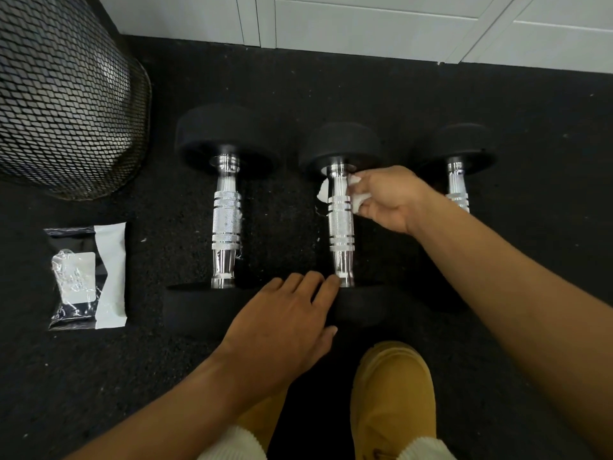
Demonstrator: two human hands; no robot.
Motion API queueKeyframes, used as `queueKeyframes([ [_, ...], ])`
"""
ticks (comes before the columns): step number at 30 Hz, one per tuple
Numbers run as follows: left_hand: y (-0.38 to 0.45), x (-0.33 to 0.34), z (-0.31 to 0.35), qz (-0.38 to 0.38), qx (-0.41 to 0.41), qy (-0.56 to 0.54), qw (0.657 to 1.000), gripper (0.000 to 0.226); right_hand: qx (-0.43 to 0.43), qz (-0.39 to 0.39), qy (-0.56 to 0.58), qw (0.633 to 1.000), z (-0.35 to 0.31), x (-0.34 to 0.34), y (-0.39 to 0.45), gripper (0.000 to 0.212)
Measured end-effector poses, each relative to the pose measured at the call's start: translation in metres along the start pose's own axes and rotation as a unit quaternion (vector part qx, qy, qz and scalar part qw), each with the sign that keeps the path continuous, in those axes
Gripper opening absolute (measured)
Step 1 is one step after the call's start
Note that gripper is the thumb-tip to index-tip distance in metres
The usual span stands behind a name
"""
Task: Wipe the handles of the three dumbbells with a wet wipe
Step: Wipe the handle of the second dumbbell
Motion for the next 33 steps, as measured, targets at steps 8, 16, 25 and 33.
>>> queueKeyframes([
  [8,0.0,0.0,-0.001,-0.001,0.0,-0.002,1.0,0.057,-0.126,0.066,-0.498,0.855,0.043,-0.014,-0.069,0.03],
  [16,-0.001,0.0,-0.001,0.0,-0.002,-0.006,1.0,0.057,-0.113,0.1,-0.481,0.864,0.01,-0.005,-0.055,0.021],
  [25,0.0,0.001,-0.001,-0.002,0.001,-0.006,1.0,0.056,-0.154,0.16,-0.344,0.912,-0.011,-0.004,-0.015,0.019],
  [33,0.0,0.001,0.0,0.003,0.001,-0.001,1.0,0.056,0.094,-0.212,-0.019,0.973,0.068,-0.007,-0.011,0.039],
])
Point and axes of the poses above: each hand's wrist, its own y-axis towards the middle knuckle, its own x-axis out of the palm, z = x × y, the point moved 6 cm from there along y, towards the middle knuckle, and after that the axes turned 3 degrees about -y, right-handed, at the moved point
